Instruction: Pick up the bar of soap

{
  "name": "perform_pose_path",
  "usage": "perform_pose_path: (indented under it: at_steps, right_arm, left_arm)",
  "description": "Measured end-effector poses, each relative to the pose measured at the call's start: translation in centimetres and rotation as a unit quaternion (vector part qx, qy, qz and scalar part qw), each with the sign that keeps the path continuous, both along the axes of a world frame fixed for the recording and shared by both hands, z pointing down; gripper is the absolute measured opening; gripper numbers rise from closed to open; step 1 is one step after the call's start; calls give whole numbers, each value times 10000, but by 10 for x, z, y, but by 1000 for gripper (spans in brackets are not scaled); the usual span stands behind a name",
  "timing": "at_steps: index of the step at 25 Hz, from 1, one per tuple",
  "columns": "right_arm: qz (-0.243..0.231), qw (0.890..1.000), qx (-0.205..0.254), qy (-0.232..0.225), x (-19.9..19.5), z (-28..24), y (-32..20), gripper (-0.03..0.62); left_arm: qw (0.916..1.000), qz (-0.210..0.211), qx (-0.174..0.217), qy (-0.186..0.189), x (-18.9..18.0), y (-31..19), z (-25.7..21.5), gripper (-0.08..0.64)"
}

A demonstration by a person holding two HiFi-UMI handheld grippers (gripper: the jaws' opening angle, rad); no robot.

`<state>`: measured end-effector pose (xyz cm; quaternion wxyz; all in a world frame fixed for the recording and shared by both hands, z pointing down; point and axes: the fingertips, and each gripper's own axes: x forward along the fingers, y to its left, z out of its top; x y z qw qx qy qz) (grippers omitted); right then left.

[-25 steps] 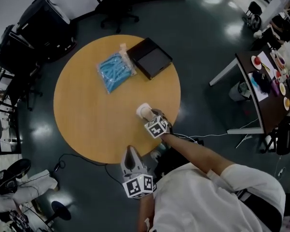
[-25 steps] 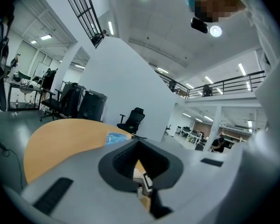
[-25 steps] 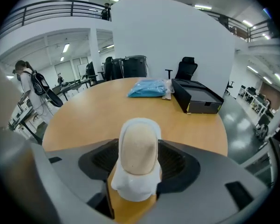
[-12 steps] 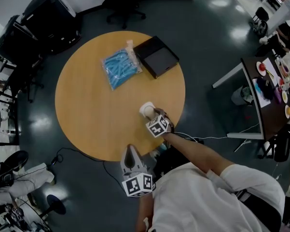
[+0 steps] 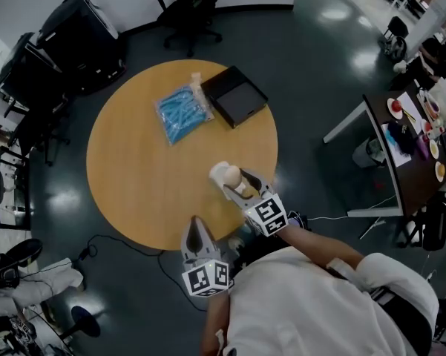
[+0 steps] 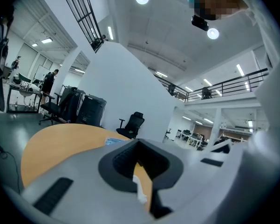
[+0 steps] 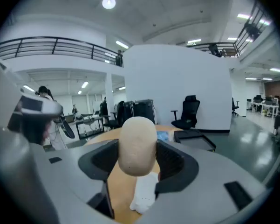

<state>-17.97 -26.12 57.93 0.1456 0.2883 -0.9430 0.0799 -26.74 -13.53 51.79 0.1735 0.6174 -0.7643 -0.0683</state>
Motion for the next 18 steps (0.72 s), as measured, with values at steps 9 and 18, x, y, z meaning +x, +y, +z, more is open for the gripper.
perform_pose_path:
  at_steps: [9,18]
  right_arm:
    - [-104,9956,371,-860,61,-72,50,261]
    - [-222,9960,324,-799,67,-60,60,261]
  left_arm:
    - [9996,268,92,-78,30,-6,-4,3]
    - [9995,278,96,-103,41,-5,-5,3]
